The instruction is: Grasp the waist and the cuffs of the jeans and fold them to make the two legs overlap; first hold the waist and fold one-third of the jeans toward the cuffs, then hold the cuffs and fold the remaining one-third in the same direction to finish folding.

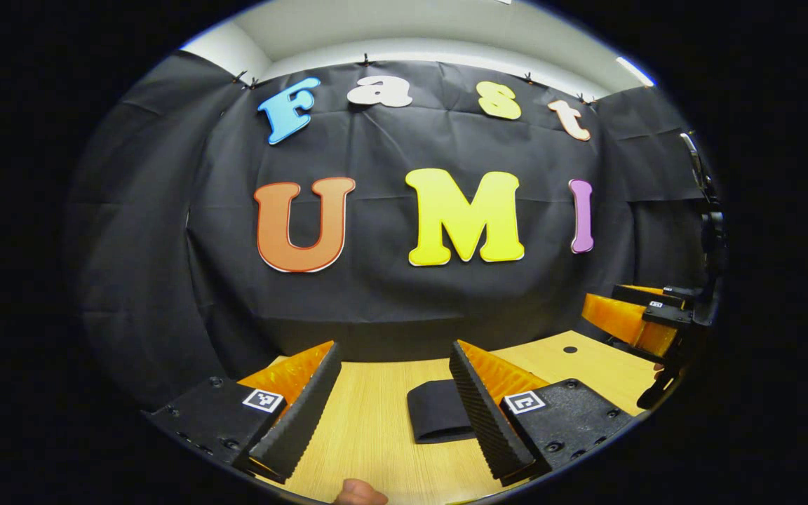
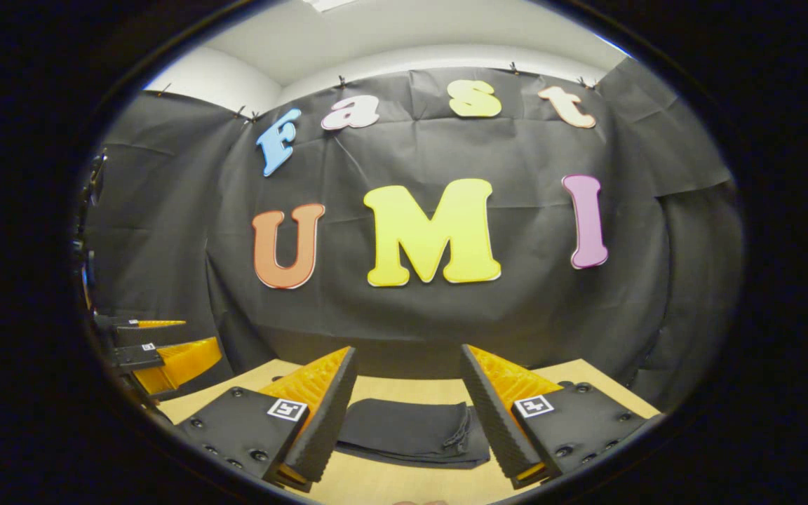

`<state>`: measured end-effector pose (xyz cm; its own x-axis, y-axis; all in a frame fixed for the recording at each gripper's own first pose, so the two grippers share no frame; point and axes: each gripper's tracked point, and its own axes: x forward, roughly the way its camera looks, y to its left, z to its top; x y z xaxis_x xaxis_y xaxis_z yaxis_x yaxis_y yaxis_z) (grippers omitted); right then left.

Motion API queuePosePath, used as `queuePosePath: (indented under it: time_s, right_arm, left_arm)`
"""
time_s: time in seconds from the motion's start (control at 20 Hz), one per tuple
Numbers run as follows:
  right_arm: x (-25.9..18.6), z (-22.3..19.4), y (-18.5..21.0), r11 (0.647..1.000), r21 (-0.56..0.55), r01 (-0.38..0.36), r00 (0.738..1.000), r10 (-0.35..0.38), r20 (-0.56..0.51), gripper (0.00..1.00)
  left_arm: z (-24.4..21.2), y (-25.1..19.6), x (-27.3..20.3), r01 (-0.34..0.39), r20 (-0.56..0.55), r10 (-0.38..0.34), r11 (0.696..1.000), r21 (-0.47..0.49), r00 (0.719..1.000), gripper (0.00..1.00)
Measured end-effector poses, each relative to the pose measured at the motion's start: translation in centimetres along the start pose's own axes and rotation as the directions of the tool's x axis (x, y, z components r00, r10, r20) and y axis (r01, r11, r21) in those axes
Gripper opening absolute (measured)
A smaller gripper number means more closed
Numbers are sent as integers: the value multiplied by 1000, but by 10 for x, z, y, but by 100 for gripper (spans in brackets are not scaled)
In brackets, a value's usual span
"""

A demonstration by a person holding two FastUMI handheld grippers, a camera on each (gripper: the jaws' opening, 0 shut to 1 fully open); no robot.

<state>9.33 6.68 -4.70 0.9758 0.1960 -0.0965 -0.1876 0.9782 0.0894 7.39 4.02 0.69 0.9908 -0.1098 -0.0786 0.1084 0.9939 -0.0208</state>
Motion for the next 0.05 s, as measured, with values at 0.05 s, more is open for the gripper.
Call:
queuePosePath:
  time_s: [0.05]
  right_arm:
    - [-4, 1, -2, 1000, -5, 13, 1000, -13, 4, 85]
  left_arm:
    - [-3, -3, -3, 9, -1, -9, 1000, -5, 1000, 98]
